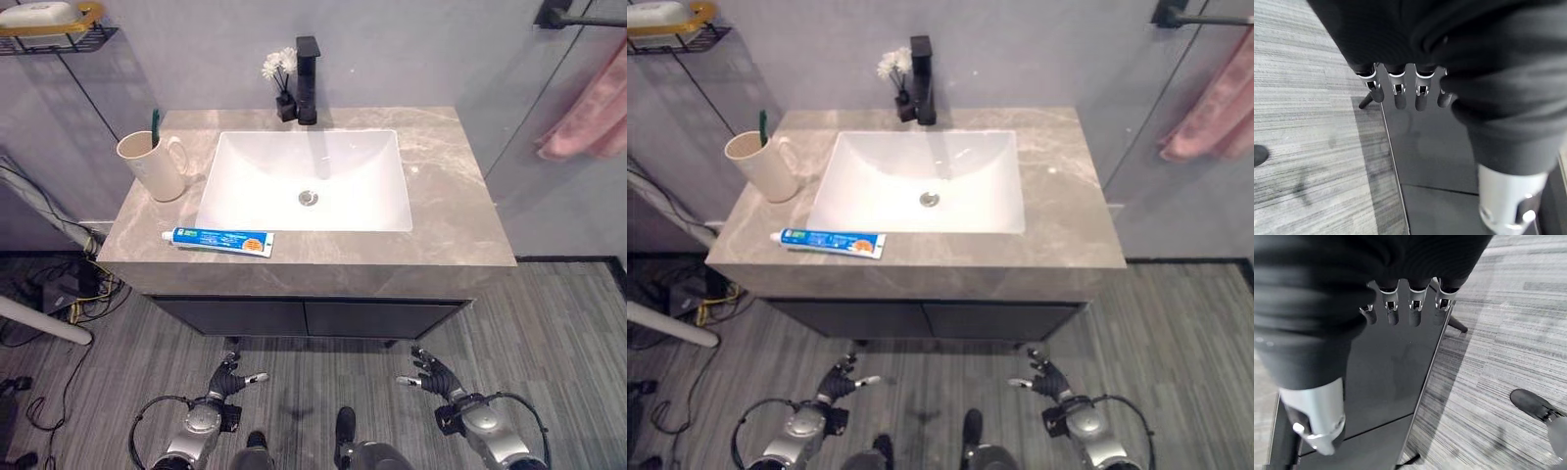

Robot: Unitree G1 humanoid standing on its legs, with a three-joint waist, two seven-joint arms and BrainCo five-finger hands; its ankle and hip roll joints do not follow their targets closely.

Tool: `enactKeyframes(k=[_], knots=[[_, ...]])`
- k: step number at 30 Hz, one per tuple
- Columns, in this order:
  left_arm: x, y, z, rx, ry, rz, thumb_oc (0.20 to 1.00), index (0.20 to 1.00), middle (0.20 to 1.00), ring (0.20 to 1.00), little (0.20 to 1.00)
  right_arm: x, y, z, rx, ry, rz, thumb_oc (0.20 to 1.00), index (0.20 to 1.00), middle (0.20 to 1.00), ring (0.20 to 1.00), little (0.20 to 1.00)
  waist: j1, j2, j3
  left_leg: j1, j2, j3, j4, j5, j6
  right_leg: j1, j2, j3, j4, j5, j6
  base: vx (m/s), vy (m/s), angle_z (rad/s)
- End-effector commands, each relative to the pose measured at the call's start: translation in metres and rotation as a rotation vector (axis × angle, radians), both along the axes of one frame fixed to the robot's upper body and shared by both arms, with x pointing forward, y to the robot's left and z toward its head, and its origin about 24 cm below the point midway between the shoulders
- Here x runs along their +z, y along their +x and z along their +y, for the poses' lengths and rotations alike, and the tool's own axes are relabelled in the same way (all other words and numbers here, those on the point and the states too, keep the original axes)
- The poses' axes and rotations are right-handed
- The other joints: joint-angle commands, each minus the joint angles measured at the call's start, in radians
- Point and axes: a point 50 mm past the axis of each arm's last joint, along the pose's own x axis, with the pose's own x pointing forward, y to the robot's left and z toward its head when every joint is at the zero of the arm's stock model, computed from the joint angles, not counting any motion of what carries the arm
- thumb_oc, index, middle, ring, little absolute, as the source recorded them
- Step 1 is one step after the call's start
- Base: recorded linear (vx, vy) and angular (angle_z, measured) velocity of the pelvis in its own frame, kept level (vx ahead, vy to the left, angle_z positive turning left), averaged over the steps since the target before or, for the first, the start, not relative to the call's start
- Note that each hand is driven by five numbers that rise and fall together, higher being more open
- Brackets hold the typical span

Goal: Put brush and paste in cup on sink, flatten towel.

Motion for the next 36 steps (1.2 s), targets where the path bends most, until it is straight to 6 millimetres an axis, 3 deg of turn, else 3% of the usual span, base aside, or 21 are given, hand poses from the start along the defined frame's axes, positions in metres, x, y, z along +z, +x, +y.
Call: enactKeyframes(k=[1, 4, 6, 8, 11, 16, 17, 18, 20, 22, 25, 26, 27, 31, 32, 34, 35, 36], knots=[[0.006, 0.008, -0.002, -0.041, 0.029, -0.047, 1.0, 1.0, 1.0, 1.0, 1.0, 0.003, 0.003, -0.003, -0.007, -0.02, -0.04, 1.0, 1.0, 1.0, 1.0, 1.0, 0.007, 0.025, -0.028, -0.059, 0.004, -0.008, -0.148, 0.145, 0.016, 0.044, -0.072, 0.133, 0.12, -0.076, 0.109, 0.24, 0.233, -0.02], [0.008, 0.009, -0.003, -0.061, 0.034, -0.059, 1.0, 1.0, 1.0, 1.0, 1.0, 0.0, 0.0, -0.001, 0.005, -0.022, -0.022, 1.0, 1.0, 1.0, 1.0, 1.0, 0.019, 0.037, -0.028, -0.051, -0.019, -0.014, -0.137, 0.146, 0.024, 0.059, -0.089, 0.152, 0.129, -0.081, 0.119, 0.2, 0.261, -0.21], [0.004, 0.002, -0.002, -0.081, 0.045, -0.039, 1.0, 1.0, 1.0, 1.0, 1.0, -0.004, 0.001, 0.008, 0.042, -0.027, 0.001, 1.0, 1.0, 1.0, 1.0, 1.0, 0.028, 0.037, -0.038, -0.031, -0.079, -0.059, -0.097, 0.092, 0.053, 0.069, -0.134, 0.203, 0.143, -0.075, 0.14, 0.25, 0.458, -0.57], [0.007, 0.002, -0.003, -0.102, 0.048, -0.054, 1.0, 1.0, 1.0, 1.0, 1.0, -0.003, 0.005, 0.022, 0.025, 0.04, -0.023, 1.0, 1.0, 1.0, 1.0, 1.0, 0.03, 0.033, -0.048, -0.037, -0.119, -0.045, -0.059, 0.05, 0.084, 0.065, -0.173, 0.234, 0.175, -0.073, 0.157, 0.15, 0.356, -0.84], [0.011, 0.005, -0.001, -0.142, 0.08, -0.072, 1.0, 1.0, 1.0, 1.0, 1.0, 0.001, 0.013, 0.044, 0.09, 0.081, -0.051, 1.0, 1.0, 1.0, 1.0, 1.0, 0.038, 0.036, -0.04, -0.022, -0.157, -0.032, -0.038, 0.023, 0.123, 0.006, -0.2, 0.267, 0.307, -0.037, 0.155, 0.09, 0.325, -0.2], [0.018, 0.008, 0.002, -0.171, 0.091, -0.101, 1.0, 1.0, 1.0, 1.0, 1.0, 0.008, 0.021, 0.061, 0.167, 0.107, -0.092, 1.0, 1.0, 1.0, 1.0, 1.0, 0.035, 0.042, -0.005, 0.013, -0.159, -0.007, -0.051, 0.021, 0.142, -0.069, -0.184, 0.226, 0.442, 0.041, 0.154, 0.02, 0.142, -0.2], [0.018, 0.007, 0.002, -0.197, 0.098, -0.101, 1.0, 1.0, 1.0, 1.0, 1.0, 0.009, 0.02, 0.062, 0.191, 0.104, -0.094, 1.0, 1.0, 1.0, 1.0, 1.0, 0.03, 0.047, -0.007, 0.018, -0.163, -0.012, -0.054, 0.019, 0.144, -0.072, -0.161, 0.23, 0.457, 0.041, 0.158, 0.09, 0.09, 0.0], [0.018, 0.006, 0.002, -0.228, 0.116, -0.095, 1.0, 1.0, 1.0, 1.0, 1.0, 0.009, 0.019, 0.061, 0.208, 0.095, -0.093, 1.0, 1.0, 1.0, 1.0, 1.0, 0.014, 0.045, -0.003, 0.03, -0.173, -0.03, -0.055, 0.014, 0.149, -0.081, -0.111, 0.279, 0.474, 0.023, 0.15, 0.12, 0.111, 0.06], [0.018, 0.005, 0.002, -0.248, 0.124, -0.089, 1.0, 1.0, 1.0, 1.0, 1.0, 0.007, 0.017, 0.06, 0.211, 0.087, -0.081, 1.0, 1.0, 1.0, 1.0, 1.0, 0.014, 0.046, -0.004, 0.036, -0.173, -0.038, -0.056, 0.014, 0.151, -0.09, -0.095, 0.292, 0.461, 0.017, 0.148, 0.09, 0.031, 0.13], [0.018, 0.002, 0.005, -0.291, 0.158, -0.083, 1.0, 1.0, 1.0, 1.0, 1.0, 0.007, 0.02, 0.053, 0.185, 0.077, -0.074, 1.0, 1.0, 1.0, 1.0, 1.0, 0.033, 0.035, -0.009, 0.062, -0.155, -0.017, -0.077, -0.007, 0.137, -0.102, -0.174, 0.165, 0.242, 0.041, 0.163, 0.13, -0.061, 0.04], [0.018, -0.001, 0.011, -0.304, 0.172, -0.066, 1.0, 1.0, 1.0, 1.0, 1.0, 0.004, 0.02, 0.048, 0.166, 0.068, -0.055, 1.0, 1.0, 1.0, 1.0, 1.0, 0.041, 0.019, -0.015, 0.066, -0.152, -0.021, -0.069, -0.01, 0.128, -0.046, -0.187, 0.154, 0.193, 0.047, 0.181, 0.08, -0.088, -0.23], [0.02, -0.002, 0.012, -0.316, 0.175, -0.073, 1.0, 1.0, 1.0, 1.0, 1.0, 0.006, 0.023, 0.048, 0.179, 0.061, -0.062, 1.0, 1.0, 1.0, 1.0, 1.0, 0.044, 0.012, -0.021, 0.068, -0.148, -0.03, -0.081, -0.004, 0.125, -0.039, -0.168, 0.191, 0.185, 0.04, 0.178, 0.08, -0.128, 0.46], [0.023, -0.003, 0.015, -0.319, 0.18, -0.085, 1.0, 1.0, 1.0, 1.0, 1.0, 0.009, 0.027, 0.044, 0.191, 0.044, -0.072, 1.0, 1.0, 1.0, 1.0, 1.0, 0.06, 0.01, -0.028, 0.071, -0.137, -0.031, -0.094, 0.002, 0.115, -0.027, -0.161, 0.18, 0.159, 0.026, 0.178, 0.11, -0.184, 0.37], [0.049, -0.009, 0.029, -0.474, 0.187, -0.131, 1.0, 1.0, 1.0, 1.0, 1.0, 0.014, 0.027, 0.023, 0.203, -0.018, -0.074, 1.0, 1.0, 1.0, 1.0, 1.0, 0.073, 0.008, -0.053, 0.091, -0.107, -0.065, -0.136, 0.023, 0.088, 0.026, -0.138, 0.134, 0.108, 0.004, 0.166, 0.11, -0.167, 0.13], [0.062, -0.008, 0.033, -0.536, 0.19, -0.154, 1.0, 1.0, 1.0, 1.0, 1.0, 0.015, 0.026, 0.018, 0.202, -0.02, -0.073, 1.0, 1.0, 1.0, 1.0, 1.0, 0.074, 0.009, -0.056, 0.091, -0.101, -0.07, -0.14, 0.025, 0.082, 0.032, -0.134, 0.125, 0.1, 0.001, 0.166, 0.1, -0.146, 0.38], [0.11, 0.0, 0.035, -0.72, 0.183, -0.253, 1.0, 1.0, 1.0, 1.0, 1.0, 0.016, 0.023, 0.007, 0.212, -0.028, -0.051, 1.0, 1.0, 1.0, 1.0, 1.0, 0.078, 0.017, -0.066, 0.092, -0.084, -0.08, -0.151, 0.034, 0.063, 0.047, -0.124, 0.103, 0.087, -0.004, 0.164, 0.07, -0.119, 0.25], [0.112, -0.001, 0.037, -0.72, 0.182, -0.249, 1.0, 1.0, 1.0, 1.0, 1.0, 0.015, 0.023, 0.008, 0.212, -0.024, -0.051, 1.0, 1.0, 1.0, 1.0, 1.0, 0.077, 0.015, -0.066, 0.092, -0.083, -0.081, -0.151, 0.033, 0.062, 0.048, -0.123, 0.102, 0.086, -0.004, 0.164, 0.03, -0.065, 0.19], [0.133, 0.002, 0.036, -0.768, 0.165, -0.288, 1.0, 1.0, 1.0, 1.0, 1.0, 0.014, 0.021, 0.005, 0.219, -0.025, -0.037, 1.0, 1.0, 1.0, 1.0, 1.0, 0.077, 0.016, -0.069, 0.09, -0.078, -0.086, -0.151, 0.034, 0.057, 0.052, -0.12, 0.098, 0.081, -0.004, 0.163, 0.04, -0.076, 0.19]])
